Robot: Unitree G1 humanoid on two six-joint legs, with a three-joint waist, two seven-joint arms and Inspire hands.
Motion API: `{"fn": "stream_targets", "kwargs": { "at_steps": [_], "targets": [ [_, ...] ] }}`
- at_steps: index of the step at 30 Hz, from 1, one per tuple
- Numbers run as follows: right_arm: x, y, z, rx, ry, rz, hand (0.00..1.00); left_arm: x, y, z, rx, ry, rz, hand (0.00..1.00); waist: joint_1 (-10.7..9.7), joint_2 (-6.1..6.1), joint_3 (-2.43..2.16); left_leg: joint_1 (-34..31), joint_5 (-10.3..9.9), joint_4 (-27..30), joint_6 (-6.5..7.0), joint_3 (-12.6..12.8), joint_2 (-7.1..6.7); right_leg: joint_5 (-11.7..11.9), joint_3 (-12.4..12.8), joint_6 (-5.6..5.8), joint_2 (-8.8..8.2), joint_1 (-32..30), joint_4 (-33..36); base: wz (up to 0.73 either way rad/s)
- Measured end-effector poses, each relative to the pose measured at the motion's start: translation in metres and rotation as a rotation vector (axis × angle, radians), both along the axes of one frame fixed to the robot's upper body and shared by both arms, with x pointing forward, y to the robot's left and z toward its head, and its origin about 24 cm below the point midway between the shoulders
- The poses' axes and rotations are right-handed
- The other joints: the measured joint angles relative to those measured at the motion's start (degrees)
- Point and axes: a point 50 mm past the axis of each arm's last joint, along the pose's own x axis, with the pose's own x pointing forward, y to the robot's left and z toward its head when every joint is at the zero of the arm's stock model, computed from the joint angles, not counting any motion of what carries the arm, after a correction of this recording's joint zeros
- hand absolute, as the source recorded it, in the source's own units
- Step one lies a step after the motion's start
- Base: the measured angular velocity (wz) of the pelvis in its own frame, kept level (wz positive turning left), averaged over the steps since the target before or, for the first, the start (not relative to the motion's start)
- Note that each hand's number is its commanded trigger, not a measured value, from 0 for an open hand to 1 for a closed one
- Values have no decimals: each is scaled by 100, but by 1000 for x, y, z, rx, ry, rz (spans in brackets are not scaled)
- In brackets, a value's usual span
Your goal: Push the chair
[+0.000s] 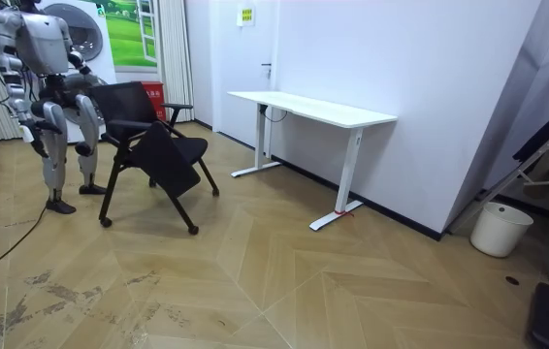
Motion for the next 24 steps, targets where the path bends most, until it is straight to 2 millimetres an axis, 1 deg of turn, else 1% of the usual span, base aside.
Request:
{"fn": "stream_targets", "kwargs": {
  "at_steps": [2,4,5,6,7,9,10,12,13,15,17,22,24],
  "targets": [
    [1,-4,1,-12,-3,8,0,10,7,5,30,-17,-6,0,2,33,-20,0,0,1,0,1,1,0,-2,0,0,4,-2,0],
    [2,-7,2,-23,-9,3,0,19,12,10,59,-32,-16,0,20,74,-21,4,1,0,0,5,1,0,5,0,1,3,-4,0],
    [2,-8,3,-31,-11,2,0,26,13,12,77,-43,-25,0,14,130,-28,11,1,-1,0,5,0,0,7,0,2,7,-10,0],
    [2,-9,3,-41,-10,7,0,34,14,16,96,-64,-50,0,8,160,-23,19,0,0,0,7,-2,0,14,0,2,13,-13,0],
    [2,-9,3,-44,-9,9,0,39,15,18,110,-74,-69,0,9,168,-24,20,1,0,0,9,-1,0,30,0,2,13,-13,0],
    [6,-11,4,-57,-12,24,0,56,18,29,177,-115,-136,0,0,198,-30,21,1,-1,0,13,-1,0,29,0,2,10,-13,0],
    [7,-11,4,-60,-16,27,0,61,19,32,195,-125,-155,0,-1,200,-29,19,1,-2,0,16,-1,0,16,0,2,9,-13,0],
    [13,-12,5,-69,-34,45,0,78,21,44,266,-163,-239,0,-4,194,-28,17,0,-16,0,23,-1,0,29,0,2,-9,-11,-2],
    [13,-13,5,-72,-38,46,0,82,21,47,282,-172,-260,0,-3,190,-26,16,0,-20,0,28,-1,0,36,0,1,-15,-11,0],
    [15,-14,6,-79,-48,55,0,102,20,62,355,-215,-340,0,-9,163,-24,3,1,-14,0,26,-3,0,32,0,2,-16,-10,0],
    [16,-14,6,-81,-51,65,0,114,19,72,402,-252,-389,0,-7,146,-23,4,1,-13,0,29,-5,0,36,0,1,-15,-10,0],
    [17,-13,6,-80,-56,67,0,133,11,90,511,-302,-507,0,-104,102,-7,-27,0,-20,-1,12,0,0,29,0,2,-48,-12,1],
    [15,-13,6,-80,-50,67,0,143,7,103,586,-314,-578,0,-138,69,-23,-80,1,-6,-1,16,1,0,41,0,4,-82,-13,2]
  ]
}}
